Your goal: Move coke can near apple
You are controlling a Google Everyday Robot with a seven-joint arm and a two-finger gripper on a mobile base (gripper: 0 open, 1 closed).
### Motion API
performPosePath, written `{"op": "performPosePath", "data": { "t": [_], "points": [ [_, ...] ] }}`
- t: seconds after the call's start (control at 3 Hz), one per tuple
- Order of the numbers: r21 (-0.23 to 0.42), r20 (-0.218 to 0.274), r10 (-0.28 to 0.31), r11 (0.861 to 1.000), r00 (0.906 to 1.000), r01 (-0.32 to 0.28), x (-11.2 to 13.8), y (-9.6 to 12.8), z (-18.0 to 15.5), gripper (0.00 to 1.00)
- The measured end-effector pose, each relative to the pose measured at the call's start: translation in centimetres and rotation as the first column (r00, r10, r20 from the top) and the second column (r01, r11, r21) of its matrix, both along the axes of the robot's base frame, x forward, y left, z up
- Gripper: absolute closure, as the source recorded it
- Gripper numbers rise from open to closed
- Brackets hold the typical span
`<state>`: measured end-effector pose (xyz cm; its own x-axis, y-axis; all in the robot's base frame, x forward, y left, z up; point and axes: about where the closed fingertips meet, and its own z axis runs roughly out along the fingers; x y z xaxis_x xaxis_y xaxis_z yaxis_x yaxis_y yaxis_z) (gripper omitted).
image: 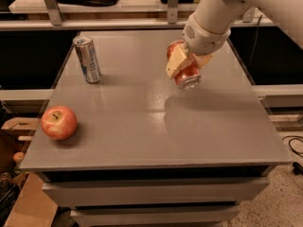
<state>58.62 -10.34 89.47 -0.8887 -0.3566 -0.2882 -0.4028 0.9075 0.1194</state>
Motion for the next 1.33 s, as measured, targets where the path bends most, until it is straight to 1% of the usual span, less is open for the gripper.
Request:
{"op": "performPosePath", "data": {
  "t": [0.33, 0.67, 1.0, 1.33],
  "points": [
    [0.000, 0.000, 0.000, 1.000, 1.0000, 0.000, 0.0, 0.0, 0.0, 1.00],
    [-0.063, 0.037, 0.140, 0.988, 0.9895, -0.138, -1.7, 2.1, -0.4, 1.00],
    [-0.196, 0.058, 0.402, 0.902, 0.9136, -0.385, -5.6, 5.6, -1.4, 1.00],
    [-0.301, 0.009, 0.630, 0.742, 0.7766, -0.599, -9.7, 8.9, -3.0, 1.00]
  ]
}}
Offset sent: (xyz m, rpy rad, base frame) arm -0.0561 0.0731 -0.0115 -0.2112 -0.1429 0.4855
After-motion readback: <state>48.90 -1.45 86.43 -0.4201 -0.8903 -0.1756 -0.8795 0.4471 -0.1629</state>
